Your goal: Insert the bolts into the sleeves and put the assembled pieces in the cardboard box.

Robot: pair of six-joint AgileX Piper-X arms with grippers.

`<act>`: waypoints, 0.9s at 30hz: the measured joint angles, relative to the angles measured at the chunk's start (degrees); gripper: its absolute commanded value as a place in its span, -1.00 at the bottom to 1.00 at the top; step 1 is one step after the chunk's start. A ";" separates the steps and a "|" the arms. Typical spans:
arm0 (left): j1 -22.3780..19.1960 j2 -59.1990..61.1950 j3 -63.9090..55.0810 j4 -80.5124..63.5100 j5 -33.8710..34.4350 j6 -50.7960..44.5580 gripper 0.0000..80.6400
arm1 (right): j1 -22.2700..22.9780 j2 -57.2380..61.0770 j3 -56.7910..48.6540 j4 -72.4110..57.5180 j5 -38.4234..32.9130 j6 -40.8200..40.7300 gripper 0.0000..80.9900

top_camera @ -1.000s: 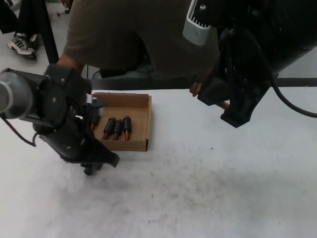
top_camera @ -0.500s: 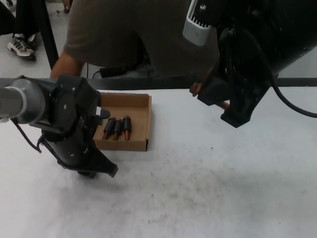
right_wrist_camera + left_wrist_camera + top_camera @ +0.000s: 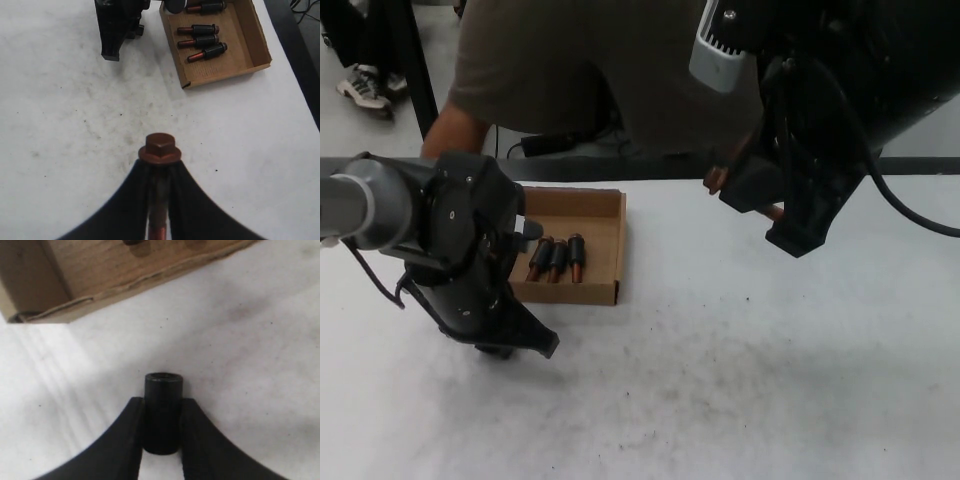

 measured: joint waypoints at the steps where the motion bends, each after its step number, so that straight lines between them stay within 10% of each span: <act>1: 0.00 -0.23 -0.03 0.43 -0.11 0.00 -0.98 | 0.00 0.00 0.00 0.00 0.00 0.00 -0.99; 15: 0.00 -22.07 3.57 -2.70 18.90 -0.88 -0.98 | -0.08 0.00 0.00 -5.74 -0.23 12.19 -0.99; 27: 0.00 -44.81 20.00 -18.00 38.82 -8.98 -0.98 | -0.08 0.00 9.73 -32.50 -9.14 42.83 -0.99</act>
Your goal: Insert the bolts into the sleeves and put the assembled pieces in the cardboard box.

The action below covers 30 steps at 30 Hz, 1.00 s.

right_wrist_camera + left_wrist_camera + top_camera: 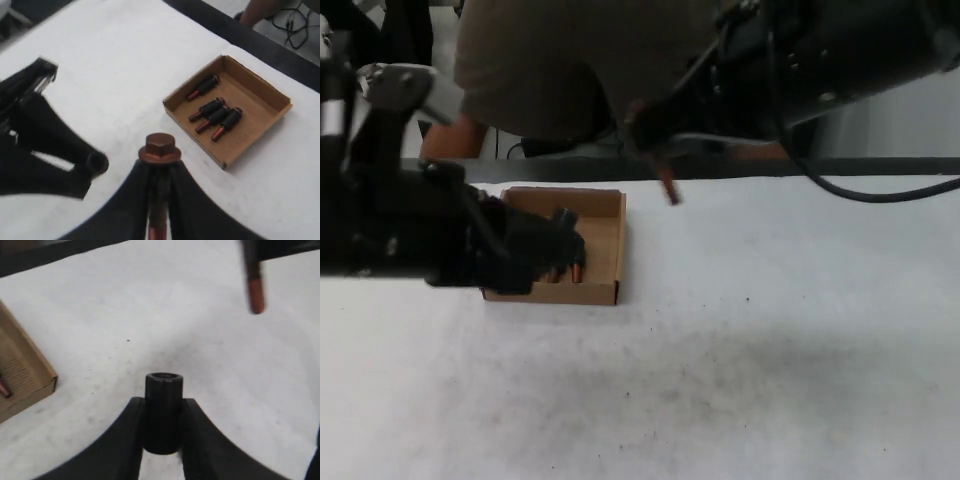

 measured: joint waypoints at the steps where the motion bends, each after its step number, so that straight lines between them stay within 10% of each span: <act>1: 0.00 -0.95 0.74 -0.48 0.17 -0.81 -0.98 | 0.00 0.00 0.99 -2.25 -0.35 2.47 -0.99; 15: 0.00 -5.67 4.02 -12.61 0.72 -11.69 -0.98 | 0.00 0.00 6.64 -19.88 -2.64 24.78 -0.99; 30: 0.00 -5.67 4.02 -13.51 0.72 -12.64 -0.98 | 4.32 0.00 6.61 -25.38 -2.89 29.41 -0.99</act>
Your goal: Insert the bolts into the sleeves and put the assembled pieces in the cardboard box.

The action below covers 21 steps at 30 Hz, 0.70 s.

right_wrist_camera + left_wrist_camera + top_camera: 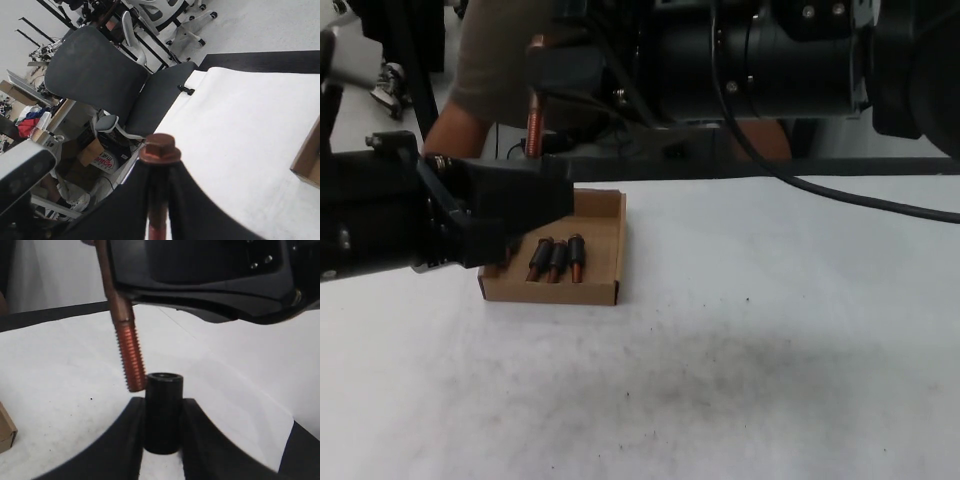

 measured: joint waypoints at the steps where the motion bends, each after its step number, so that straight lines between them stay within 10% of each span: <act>1: 0.00 0.00 0.00 0.20 0.00 0.00 -0.98 | 0.00 0.00 0.00 0.00 0.00 0.15 -0.99; 21: 0.00 0.00 0.00 2.05 -4.27 0.00 -0.98 | -1.45 0.00 0.00 0.00 -0.33 -0.82 -0.99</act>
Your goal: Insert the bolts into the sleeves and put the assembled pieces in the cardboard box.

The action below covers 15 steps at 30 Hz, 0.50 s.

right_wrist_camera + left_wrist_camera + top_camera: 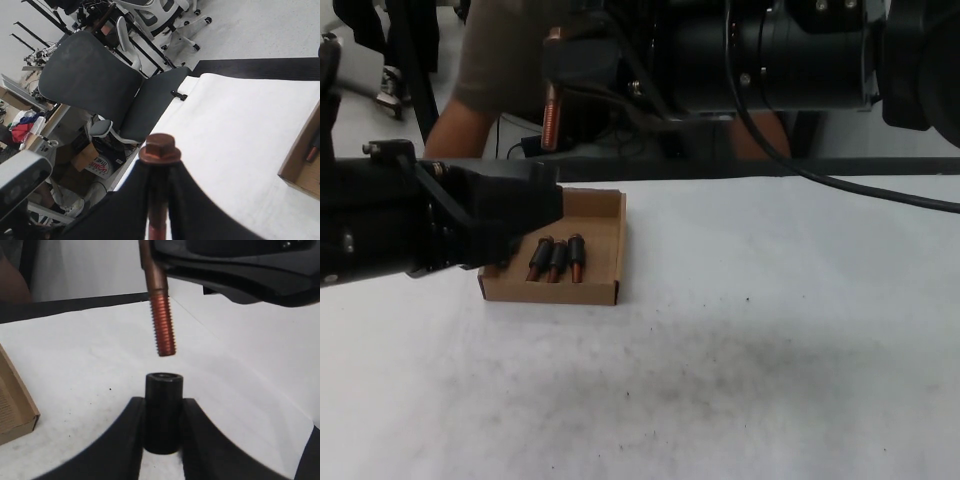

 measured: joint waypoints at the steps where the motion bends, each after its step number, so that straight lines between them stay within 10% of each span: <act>1: 0.00 0.00 0.00 0.00 0.02 0.00 -0.98 | 0.00 0.00 0.00 0.00 0.00 0.00 -0.99; 15: 0.00 0.00 0.00 -1.70 0.02 -0.25 -0.98 | 0.00 0.00 0.00 0.00 -0.88 0.00 -0.99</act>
